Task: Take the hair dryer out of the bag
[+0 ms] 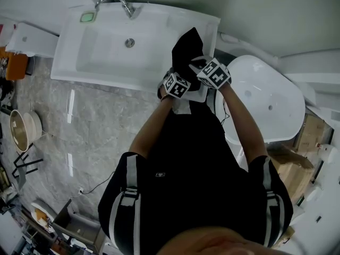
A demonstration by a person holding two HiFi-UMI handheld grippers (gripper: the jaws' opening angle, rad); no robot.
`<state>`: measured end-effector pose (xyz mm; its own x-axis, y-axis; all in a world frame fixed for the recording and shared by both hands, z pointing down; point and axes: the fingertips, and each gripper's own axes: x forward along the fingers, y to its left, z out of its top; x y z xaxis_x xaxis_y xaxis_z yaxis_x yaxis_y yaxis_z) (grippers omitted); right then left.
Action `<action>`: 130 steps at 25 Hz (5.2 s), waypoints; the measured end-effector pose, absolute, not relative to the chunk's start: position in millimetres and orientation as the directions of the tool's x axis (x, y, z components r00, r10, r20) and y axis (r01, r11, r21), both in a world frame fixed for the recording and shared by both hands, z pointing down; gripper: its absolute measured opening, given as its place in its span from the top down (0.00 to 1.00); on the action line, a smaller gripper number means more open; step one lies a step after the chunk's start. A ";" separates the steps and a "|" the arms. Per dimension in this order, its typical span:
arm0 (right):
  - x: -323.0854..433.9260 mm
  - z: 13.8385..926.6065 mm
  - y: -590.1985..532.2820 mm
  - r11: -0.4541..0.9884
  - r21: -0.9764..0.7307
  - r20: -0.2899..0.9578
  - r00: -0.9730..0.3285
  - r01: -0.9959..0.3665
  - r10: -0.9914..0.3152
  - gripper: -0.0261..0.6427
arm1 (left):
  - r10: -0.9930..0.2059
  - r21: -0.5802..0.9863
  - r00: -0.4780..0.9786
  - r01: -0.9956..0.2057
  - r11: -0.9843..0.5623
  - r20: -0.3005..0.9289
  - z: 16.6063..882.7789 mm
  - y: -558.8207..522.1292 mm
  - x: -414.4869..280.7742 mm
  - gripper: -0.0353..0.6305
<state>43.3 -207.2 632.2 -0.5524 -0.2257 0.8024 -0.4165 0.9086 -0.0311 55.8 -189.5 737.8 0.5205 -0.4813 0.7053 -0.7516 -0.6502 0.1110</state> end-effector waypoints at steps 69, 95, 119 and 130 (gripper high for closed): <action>93.7 489.2 -242.2 0.770 -0.568 0.028 -0.942 -0.290 -0.334 0.86 | -0.155 0.810 0.966 0.081 -0.581 -0.208 572.7 -93.9 -17.3 0.66; 140.1 401.3 -338.6 0.828 -0.376 -0.065 -0.880 -0.415 -0.470 0.86 | -0.310 0.823 0.941 -0.066 -0.564 -0.137 573.2 -67.4 -27.1 0.66; 90.0 575.2 -196.1 0.869 -0.419 0.295 -0.945 -0.263 -0.143 0.85 | -0.540 0.784 0.839 -0.295 -0.546 -0.061 550.3 -129.8 -13.2 0.66; 110.9 589.8 -172.5 0.911 -0.349 0.357 -0.930 -0.219 -0.087 0.86 | -0.574 0.784 0.818 -0.324 -0.530 -0.050 555.6 -138.6 7.5 0.66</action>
